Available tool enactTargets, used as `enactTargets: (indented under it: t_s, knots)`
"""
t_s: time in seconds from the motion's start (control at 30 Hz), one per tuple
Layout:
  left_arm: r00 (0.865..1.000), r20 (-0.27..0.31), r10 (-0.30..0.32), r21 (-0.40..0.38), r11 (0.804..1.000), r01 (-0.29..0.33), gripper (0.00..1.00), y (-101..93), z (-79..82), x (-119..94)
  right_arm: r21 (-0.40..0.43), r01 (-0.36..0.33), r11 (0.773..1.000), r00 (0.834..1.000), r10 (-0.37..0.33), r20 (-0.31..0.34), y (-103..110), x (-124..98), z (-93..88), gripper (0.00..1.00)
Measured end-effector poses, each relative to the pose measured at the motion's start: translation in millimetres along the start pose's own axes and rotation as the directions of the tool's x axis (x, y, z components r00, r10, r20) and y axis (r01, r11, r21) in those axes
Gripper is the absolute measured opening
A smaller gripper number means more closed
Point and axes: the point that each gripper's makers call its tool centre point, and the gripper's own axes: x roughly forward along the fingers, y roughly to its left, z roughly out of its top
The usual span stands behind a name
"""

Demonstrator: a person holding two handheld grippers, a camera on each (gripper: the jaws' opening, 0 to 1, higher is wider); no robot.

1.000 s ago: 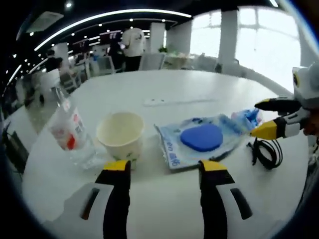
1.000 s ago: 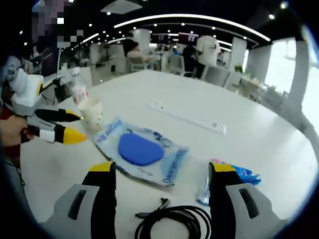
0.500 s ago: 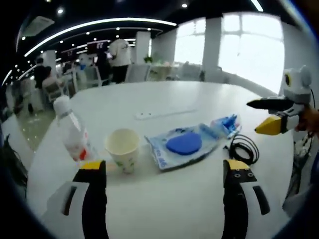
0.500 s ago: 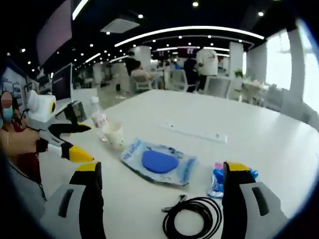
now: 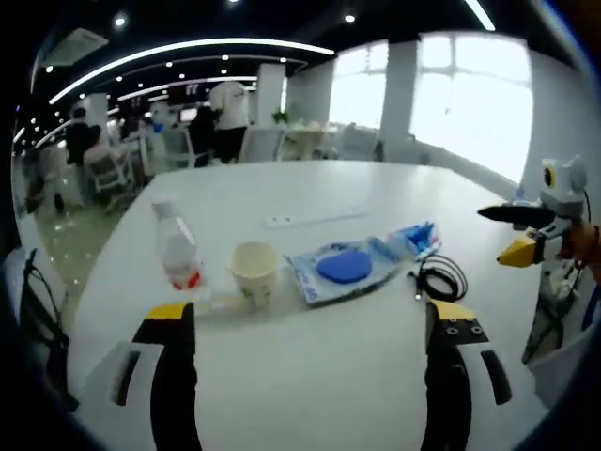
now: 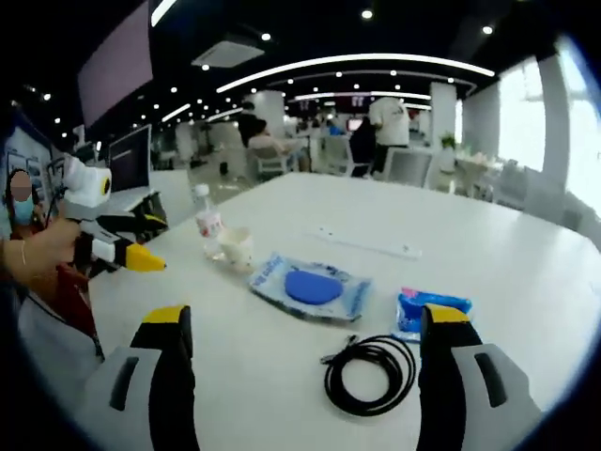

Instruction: Arrange the tabletop items into an orderly group along one side of the table until the central work area is clear of visible clutter.

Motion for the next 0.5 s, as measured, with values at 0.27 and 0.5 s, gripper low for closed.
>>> enactTargets:
  t_s: [0.27,0.5]
  knots:
    - [0.998,0.056,-0.033,0.034,0.999,0.031,0.99,1.8,-6.4,-27,0.069,0.008,0.998,1.000,-0.008,0.000,3,-24,-21.6,0.99]
    - [0.999,0.034,-0.042,0.057,0.998,0.040,0.99,5.5,-23.8,-52,0.133,0.027,0.991,1.000,-0.029,0.013,1,-38,-39.3,0.99]
